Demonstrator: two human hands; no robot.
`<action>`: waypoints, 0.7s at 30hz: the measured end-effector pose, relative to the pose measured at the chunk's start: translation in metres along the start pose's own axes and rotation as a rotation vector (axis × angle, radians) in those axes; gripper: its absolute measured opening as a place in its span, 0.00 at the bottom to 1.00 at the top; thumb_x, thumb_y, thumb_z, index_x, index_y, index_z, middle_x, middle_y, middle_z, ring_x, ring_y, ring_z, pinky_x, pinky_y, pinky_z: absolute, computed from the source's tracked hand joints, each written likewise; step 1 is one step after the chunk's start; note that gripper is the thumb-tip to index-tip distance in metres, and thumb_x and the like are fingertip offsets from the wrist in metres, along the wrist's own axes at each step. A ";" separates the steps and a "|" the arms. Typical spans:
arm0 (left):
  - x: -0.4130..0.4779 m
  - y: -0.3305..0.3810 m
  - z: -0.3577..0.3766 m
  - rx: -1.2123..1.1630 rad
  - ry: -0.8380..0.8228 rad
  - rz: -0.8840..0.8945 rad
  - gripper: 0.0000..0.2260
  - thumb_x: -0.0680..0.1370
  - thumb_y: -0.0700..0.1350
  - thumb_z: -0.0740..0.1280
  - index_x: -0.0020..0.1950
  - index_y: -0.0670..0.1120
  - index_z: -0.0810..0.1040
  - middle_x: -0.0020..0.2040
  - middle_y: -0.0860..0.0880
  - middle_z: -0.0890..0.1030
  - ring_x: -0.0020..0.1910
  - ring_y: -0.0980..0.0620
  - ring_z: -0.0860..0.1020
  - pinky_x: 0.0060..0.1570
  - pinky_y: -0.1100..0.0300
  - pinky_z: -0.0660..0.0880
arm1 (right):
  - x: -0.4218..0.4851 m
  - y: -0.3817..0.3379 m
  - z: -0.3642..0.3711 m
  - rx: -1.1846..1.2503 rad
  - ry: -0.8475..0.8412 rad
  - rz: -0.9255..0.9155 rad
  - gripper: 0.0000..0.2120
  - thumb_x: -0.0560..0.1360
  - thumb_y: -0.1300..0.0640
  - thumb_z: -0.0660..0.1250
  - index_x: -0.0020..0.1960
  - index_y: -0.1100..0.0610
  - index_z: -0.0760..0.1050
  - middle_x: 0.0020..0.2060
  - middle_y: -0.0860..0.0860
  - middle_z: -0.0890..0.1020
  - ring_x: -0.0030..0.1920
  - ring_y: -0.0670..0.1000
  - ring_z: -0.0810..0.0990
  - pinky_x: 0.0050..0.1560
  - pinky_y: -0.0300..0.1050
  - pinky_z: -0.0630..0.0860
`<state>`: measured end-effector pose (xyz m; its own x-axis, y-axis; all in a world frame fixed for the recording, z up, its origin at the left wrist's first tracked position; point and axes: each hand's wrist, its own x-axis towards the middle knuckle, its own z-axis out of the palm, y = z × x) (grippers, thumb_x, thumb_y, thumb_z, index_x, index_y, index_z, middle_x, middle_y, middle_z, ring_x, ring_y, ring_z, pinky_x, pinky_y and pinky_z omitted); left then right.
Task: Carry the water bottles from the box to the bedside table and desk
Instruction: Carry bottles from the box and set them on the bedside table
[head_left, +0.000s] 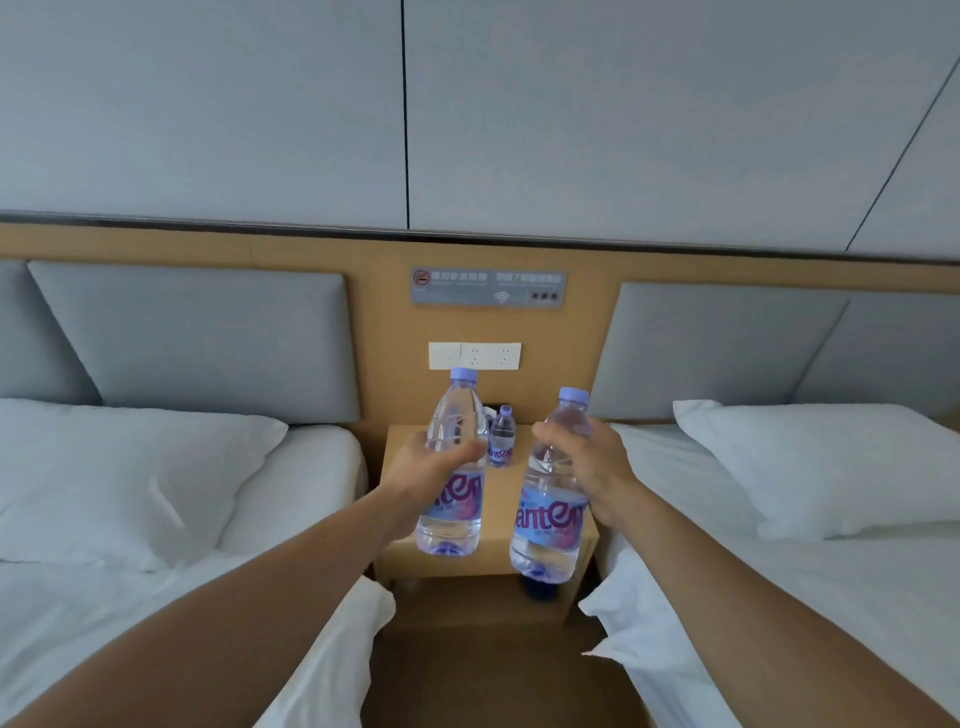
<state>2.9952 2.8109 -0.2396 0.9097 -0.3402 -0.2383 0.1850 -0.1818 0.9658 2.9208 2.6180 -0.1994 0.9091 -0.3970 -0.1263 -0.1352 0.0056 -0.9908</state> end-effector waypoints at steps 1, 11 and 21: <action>0.015 0.001 0.002 0.000 -0.012 -0.010 0.29 0.68 0.60 0.77 0.64 0.50 0.73 0.50 0.46 0.85 0.47 0.47 0.86 0.52 0.49 0.82 | 0.016 0.001 -0.001 -0.002 0.006 0.003 0.08 0.71 0.54 0.75 0.44 0.54 0.76 0.41 0.55 0.84 0.38 0.52 0.82 0.36 0.43 0.78; 0.179 0.008 0.031 -0.063 0.022 -0.074 0.28 0.68 0.56 0.79 0.64 0.52 0.72 0.52 0.45 0.84 0.49 0.45 0.85 0.49 0.50 0.82 | 0.208 0.024 -0.018 -0.017 -0.018 0.042 0.11 0.69 0.52 0.77 0.45 0.56 0.79 0.41 0.53 0.85 0.39 0.52 0.84 0.40 0.45 0.79; 0.337 -0.065 0.034 -0.022 0.146 -0.169 0.20 0.68 0.47 0.82 0.56 0.48 0.79 0.45 0.47 0.86 0.42 0.49 0.86 0.40 0.55 0.80 | 0.365 0.112 -0.022 -0.134 0.058 0.063 0.15 0.61 0.46 0.80 0.41 0.53 0.81 0.35 0.49 0.86 0.38 0.49 0.85 0.47 0.54 0.81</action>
<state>3.2770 2.6770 -0.3859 0.9089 -0.1690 -0.3812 0.3461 -0.2042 0.9157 3.2293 2.4538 -0.3550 0.8735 -0.4518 -0.1812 -0.2462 -0.0889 -0.9651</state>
